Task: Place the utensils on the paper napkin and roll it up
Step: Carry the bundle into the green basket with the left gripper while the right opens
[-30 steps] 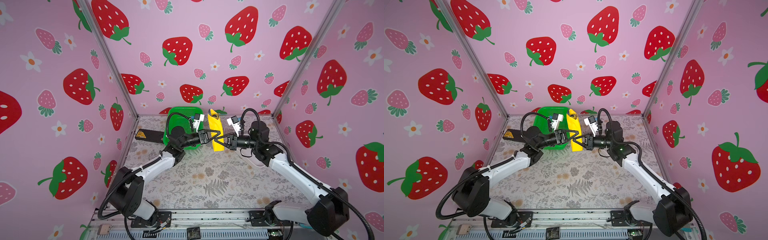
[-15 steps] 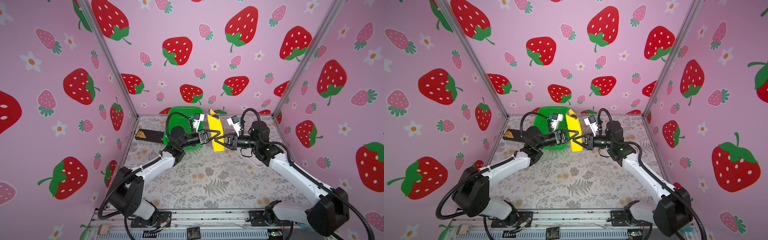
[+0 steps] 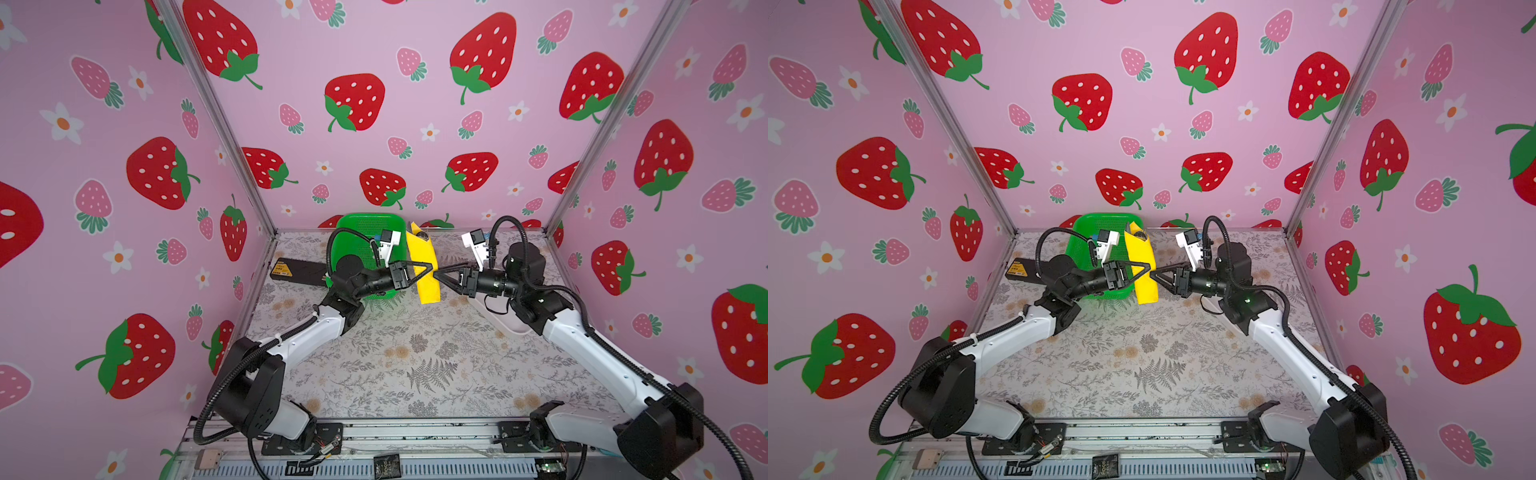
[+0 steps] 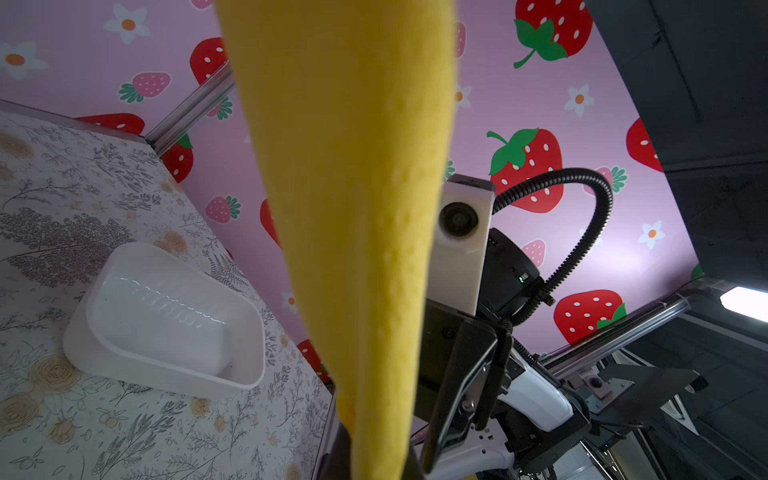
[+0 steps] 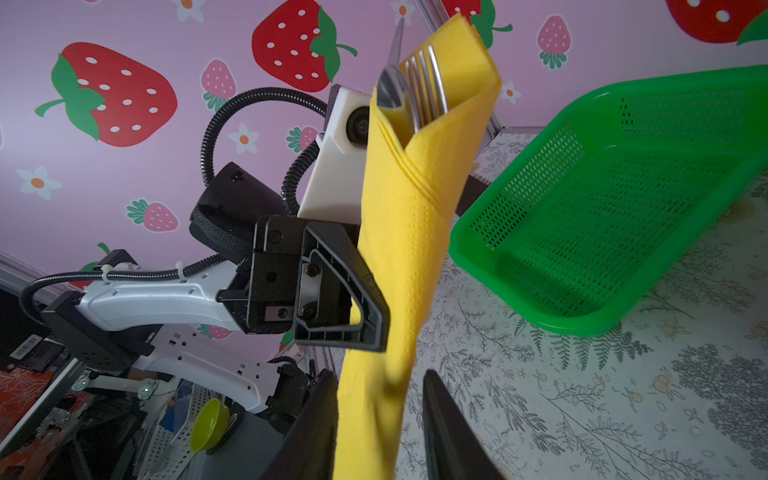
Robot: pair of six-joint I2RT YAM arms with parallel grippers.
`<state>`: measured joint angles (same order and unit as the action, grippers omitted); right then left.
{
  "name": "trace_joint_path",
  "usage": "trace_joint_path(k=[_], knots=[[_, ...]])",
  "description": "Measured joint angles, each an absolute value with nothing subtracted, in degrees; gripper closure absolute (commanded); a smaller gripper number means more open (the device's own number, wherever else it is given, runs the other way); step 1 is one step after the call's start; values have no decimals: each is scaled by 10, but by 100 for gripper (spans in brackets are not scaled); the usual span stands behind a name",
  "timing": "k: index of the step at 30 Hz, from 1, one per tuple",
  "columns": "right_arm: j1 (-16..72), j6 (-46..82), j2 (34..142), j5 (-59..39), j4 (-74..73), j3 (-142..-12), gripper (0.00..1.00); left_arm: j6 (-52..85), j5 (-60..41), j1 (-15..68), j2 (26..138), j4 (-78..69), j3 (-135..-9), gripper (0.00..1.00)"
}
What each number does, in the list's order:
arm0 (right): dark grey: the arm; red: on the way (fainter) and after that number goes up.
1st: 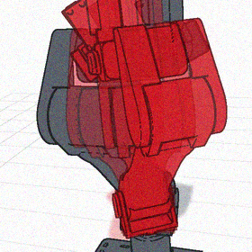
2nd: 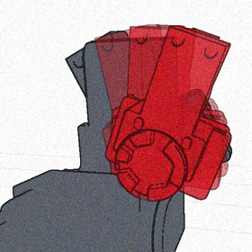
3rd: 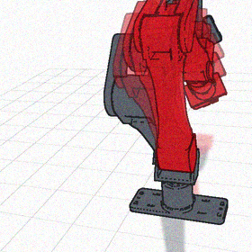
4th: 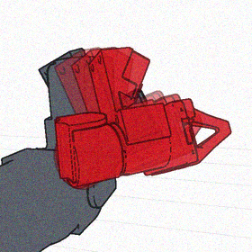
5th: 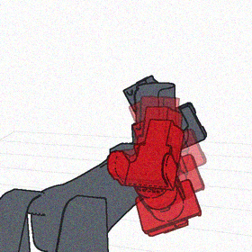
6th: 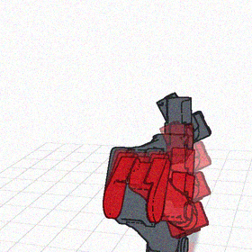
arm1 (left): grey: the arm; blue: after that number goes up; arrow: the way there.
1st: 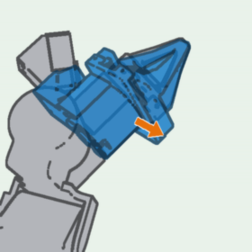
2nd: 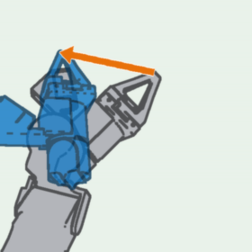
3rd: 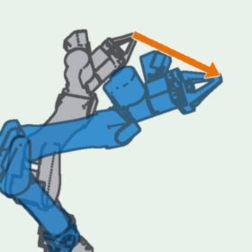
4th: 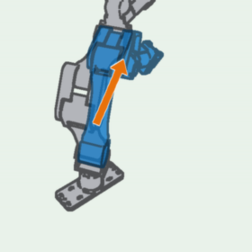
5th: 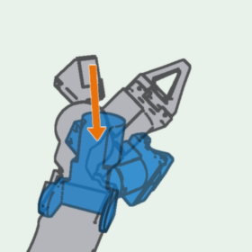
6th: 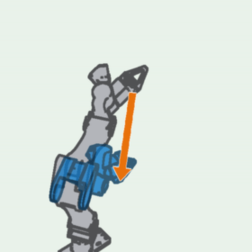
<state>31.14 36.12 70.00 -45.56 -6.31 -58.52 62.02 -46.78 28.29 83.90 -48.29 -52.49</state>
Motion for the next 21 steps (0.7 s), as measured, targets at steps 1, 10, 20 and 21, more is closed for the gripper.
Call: trace_joint_path(k=[1,10,20,21], knots=[[311,358,700,-446,-57,-585,61,619,-471,275,836,-479,-522,100],[309,336,703,-397,-23,-584,58,606,-504,190,833,-435,-517,100],[309,341,762,-409,-34,-584,56,542,-542,123,862,-327,-531,100],[309,346,773,-412,-37,-584,56,536,-545,119,870,-318,-537,100]])
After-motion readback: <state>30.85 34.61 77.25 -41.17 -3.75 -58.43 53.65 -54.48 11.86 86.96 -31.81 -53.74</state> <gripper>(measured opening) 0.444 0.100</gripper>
